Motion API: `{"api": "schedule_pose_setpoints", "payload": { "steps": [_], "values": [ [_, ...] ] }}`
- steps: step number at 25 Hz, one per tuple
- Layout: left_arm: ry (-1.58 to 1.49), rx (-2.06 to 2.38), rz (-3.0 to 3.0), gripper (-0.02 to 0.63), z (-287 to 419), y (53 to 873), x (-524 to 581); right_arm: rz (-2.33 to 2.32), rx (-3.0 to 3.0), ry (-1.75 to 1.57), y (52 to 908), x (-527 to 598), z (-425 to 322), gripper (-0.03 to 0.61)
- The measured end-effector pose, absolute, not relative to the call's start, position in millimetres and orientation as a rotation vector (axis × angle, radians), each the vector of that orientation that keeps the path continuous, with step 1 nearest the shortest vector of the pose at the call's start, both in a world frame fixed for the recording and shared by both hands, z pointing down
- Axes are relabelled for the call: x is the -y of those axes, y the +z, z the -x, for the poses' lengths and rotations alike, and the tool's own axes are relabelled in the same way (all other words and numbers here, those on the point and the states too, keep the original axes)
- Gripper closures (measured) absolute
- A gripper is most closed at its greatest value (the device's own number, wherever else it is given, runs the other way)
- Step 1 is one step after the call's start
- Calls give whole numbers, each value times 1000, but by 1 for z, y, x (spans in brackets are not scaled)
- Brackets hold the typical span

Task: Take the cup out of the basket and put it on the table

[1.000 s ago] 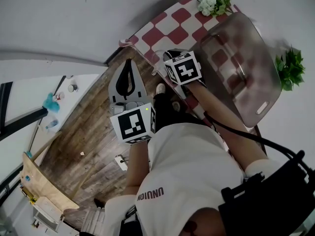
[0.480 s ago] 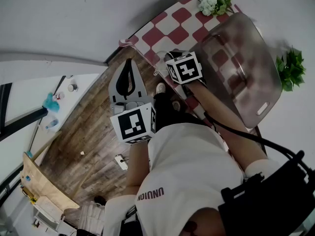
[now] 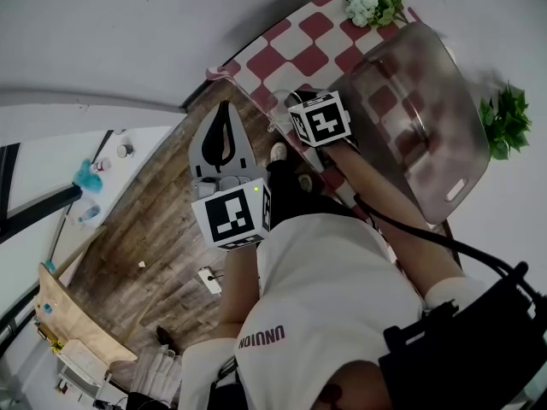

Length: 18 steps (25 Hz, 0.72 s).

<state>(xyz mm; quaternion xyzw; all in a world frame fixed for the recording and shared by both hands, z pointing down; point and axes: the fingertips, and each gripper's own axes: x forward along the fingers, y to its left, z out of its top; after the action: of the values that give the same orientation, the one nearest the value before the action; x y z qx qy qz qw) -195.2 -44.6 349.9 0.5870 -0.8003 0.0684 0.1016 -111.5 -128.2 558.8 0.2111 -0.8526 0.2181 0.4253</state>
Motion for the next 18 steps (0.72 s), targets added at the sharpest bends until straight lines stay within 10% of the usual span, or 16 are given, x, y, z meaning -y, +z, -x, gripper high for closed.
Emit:
{"api": "schedule_pose_setpoints", "payload": {
  "steps": [18],
  "values": [
    [195,2358,-1731,601,197,353,48,-541,2095,558,568,129,108,528]
  ]
}}
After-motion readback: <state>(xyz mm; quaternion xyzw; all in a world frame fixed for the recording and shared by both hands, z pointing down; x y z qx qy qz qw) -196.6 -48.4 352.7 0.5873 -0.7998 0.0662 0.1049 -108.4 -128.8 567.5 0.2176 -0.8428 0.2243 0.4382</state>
